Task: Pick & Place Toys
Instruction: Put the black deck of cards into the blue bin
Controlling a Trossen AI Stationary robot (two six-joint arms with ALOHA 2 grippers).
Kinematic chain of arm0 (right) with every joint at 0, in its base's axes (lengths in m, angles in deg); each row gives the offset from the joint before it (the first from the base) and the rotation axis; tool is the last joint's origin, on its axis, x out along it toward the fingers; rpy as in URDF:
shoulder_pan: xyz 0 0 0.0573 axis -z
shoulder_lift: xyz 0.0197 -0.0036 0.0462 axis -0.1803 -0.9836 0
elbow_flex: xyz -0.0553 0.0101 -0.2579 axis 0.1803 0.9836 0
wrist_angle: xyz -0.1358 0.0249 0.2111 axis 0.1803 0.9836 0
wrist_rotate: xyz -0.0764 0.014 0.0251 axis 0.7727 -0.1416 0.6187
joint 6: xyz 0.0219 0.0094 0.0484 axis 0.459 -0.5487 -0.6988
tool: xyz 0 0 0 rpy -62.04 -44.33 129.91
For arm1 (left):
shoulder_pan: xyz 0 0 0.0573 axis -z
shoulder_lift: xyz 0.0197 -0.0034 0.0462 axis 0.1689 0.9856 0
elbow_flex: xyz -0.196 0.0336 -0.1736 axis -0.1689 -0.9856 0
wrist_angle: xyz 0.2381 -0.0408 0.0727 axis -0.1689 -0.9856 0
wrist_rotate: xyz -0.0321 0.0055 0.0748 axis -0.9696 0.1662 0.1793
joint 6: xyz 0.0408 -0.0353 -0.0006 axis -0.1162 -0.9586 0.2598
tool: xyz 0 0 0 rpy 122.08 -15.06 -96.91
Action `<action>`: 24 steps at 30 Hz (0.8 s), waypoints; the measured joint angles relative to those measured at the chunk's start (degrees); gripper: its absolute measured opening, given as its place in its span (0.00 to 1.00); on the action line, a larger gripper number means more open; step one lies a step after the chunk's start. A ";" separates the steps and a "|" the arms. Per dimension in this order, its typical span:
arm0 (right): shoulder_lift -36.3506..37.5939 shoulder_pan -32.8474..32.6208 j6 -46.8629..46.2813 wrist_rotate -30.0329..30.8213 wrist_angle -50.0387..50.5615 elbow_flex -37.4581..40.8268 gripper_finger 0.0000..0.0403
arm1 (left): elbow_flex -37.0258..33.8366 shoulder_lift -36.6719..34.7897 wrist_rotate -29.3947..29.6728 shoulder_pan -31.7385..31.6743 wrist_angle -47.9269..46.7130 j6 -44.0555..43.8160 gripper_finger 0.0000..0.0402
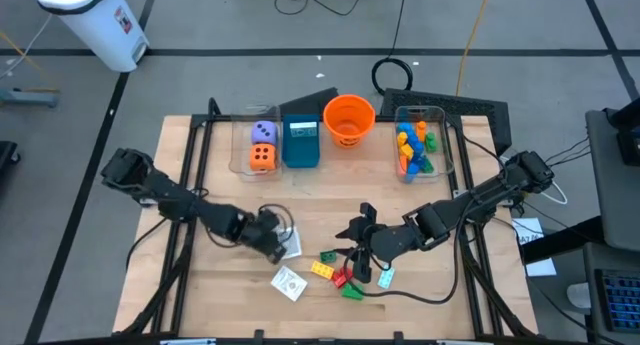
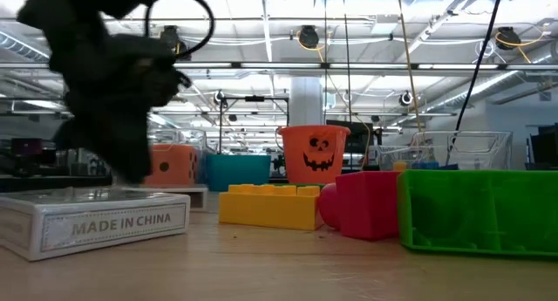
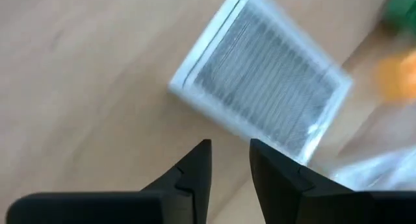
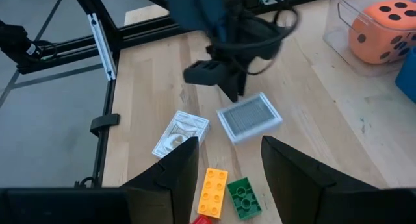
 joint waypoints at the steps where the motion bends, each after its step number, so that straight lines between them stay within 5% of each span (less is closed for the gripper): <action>1: 0.00 0.00 0.00 0.00 0.00 0.00 0.40 | 0.00 0.00 0.06 -1.06 1.85 0.46 0.28; 10: 0.00 -0.07 -0.04 -0.02 0.00 0.00 0.40 | 0.21 -0.02 -2.89 -7.79 15.31 8.00 0.28; 15: 0.01 -0.07 -0.04 -0.22 0.02 0.00 0.40 | 3.07 -0.02 -11.69 -8.35 13.00 17.92 0.28; 24: 0.00 -0.07 0.51 -0.23 0.07 0.02 0.40 | 9.06 0.78 -7.59 -6.90 -0.30 26.01 0.28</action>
